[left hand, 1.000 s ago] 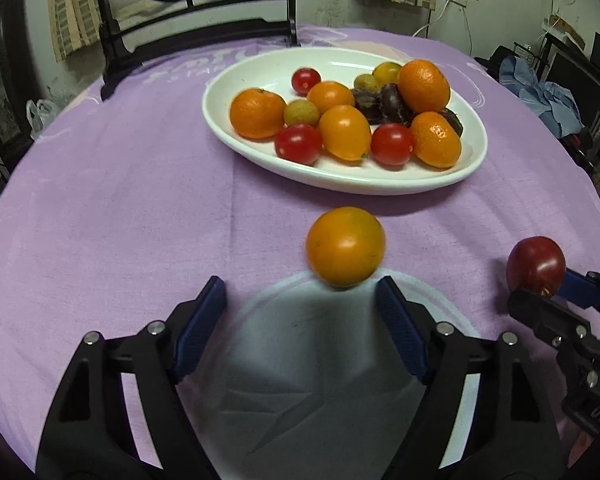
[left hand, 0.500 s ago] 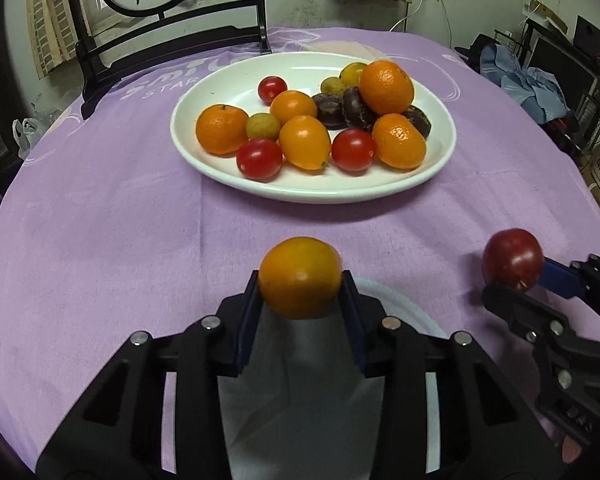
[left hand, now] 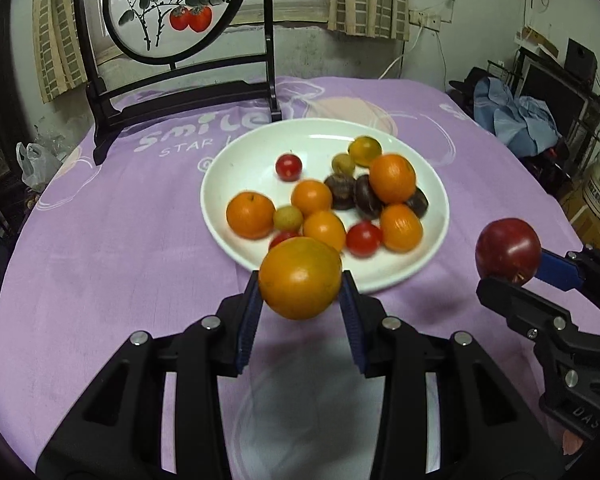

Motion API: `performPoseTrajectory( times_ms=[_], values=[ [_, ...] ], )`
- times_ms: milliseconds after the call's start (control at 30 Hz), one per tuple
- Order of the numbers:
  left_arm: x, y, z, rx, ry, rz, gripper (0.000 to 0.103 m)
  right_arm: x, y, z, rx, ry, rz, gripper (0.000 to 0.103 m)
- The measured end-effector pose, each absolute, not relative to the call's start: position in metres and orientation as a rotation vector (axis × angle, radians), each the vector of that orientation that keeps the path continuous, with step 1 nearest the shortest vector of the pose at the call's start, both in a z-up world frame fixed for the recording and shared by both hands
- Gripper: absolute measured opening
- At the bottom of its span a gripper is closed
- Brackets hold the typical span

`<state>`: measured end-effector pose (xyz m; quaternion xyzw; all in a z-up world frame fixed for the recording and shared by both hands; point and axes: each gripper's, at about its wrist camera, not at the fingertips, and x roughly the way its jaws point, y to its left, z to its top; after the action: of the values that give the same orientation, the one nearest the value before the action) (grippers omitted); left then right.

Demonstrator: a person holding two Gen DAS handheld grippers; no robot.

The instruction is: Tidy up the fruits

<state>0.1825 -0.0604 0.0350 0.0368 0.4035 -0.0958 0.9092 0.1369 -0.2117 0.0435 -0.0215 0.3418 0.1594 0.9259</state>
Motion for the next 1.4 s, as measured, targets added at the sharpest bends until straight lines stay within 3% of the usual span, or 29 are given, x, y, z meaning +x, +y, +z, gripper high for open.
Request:
performPoseTrajectory(
  times_ms=[367, 567, 633, 700, 767, 900, 1133, 1400],
  values=[
    [0.257, -0.052, 0.026, 0.052, 0.861, -0.105, 0.039, 0.220, -0.179, 0.030, -0.129, 0.711, 0.317, 0.038],
    [0.282, -0.051, 0.021, 0.018, 0.865, -0.095, 0.039, 0.247, -0.182, 0.026, -0.129, 0.706, 0.283, 0.044],
    [0.286, -0.050, 0.020, 0.009, 0.863, -0.087, 0.042, 0.251, -0.185, 0.026, -0.119, 0.711, 0.287, 0.048],
    [0.285, -0.050, 0.020, 0.013, 0.852, -0.081, 0.063, 0.251, -0.188, 0.026, -0.116, 0.715, 0.283, 0.048],
    [0.279, -0.050, 0.024, 0.021, 0.818, -0.064, 0.076, 0.247, -0.192, 0.028, -0.110, 0.702, 0.277, 0.049],
    [0.265, -0.049, 0.031, 0.021, 0.795, -0.070, 0.077, 0.233, -0.199, 0.034, -0.096, 0.673, 0.271, 0.061],
    [0.226, -0.052, 0.039, 0.018, 0.776, -0.076, 0.078, 0.199, -0.211, 0.036, -0.054, 0.676, 0.276, 0.061],
    [0.179, -0.051, 0.042, 0.017, 0.754, -0.070, 0.087, 0.157, -0.223, 0.027, -0.047, 0.723, 0.246, 0.063]
  ],
)
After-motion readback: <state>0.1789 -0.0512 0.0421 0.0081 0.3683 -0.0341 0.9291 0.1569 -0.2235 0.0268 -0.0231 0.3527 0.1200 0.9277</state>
